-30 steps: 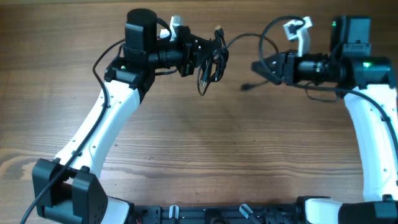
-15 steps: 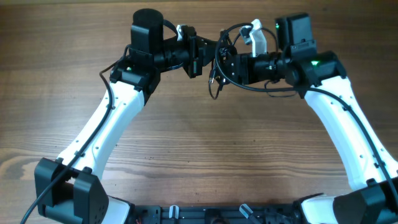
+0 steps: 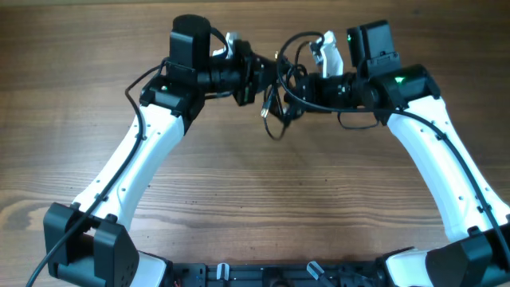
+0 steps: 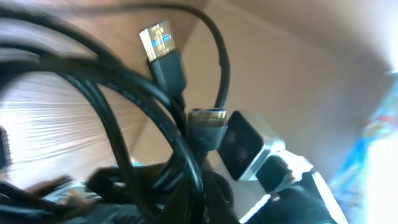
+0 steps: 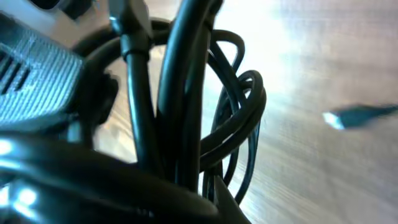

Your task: Untangle cables

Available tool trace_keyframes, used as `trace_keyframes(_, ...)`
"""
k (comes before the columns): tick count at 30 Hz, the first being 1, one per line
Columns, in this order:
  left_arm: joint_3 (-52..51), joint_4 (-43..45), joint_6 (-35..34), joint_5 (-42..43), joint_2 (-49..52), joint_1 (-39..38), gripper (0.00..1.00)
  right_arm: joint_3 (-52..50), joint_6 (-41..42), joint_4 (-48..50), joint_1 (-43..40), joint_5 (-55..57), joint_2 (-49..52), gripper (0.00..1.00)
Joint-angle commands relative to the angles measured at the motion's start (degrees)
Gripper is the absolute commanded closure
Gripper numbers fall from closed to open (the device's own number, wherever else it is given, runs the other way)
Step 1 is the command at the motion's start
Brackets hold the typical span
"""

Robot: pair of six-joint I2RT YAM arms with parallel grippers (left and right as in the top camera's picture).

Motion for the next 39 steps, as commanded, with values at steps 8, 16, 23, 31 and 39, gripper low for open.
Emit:
trace_keyframes(8, 0.0, -33.2, 38.8, -46.6, -0.3, 4.6, 0.96, 0.6, -18.2, -13.3, -3.8, 1.0, -0.9, 0.96)
trace_keyframes(16, 0.0, -34.8, 56.5, -34.1, -0.3, 4.5, 0.96, 0.7, -19.5, -15.5, -8.2, -1.7, -0.9, 0.96)
trace_keyframes(23, 0.0, -26.5, 65.5, -9.0, -0.3, 1.7, 0.96, 0.7, -19.4, -16.0, -8.1, -1.6, -0.9, 0.95)
trace_keyframes(31, 0.0, -26.8, 65.0, -13.9, -0.3, -7.9, 0.96, 0.7, -19.5, -16.8, -8.1, -1.6, -0.9, 0.95)
trace_keyframes(39, 0.0, -26.8, 64.9, -20.2, -0.3, -12.1, 0.92, 0.7, -19.4, -17.4, -8.1, -1.6, -0.9, 0.96)
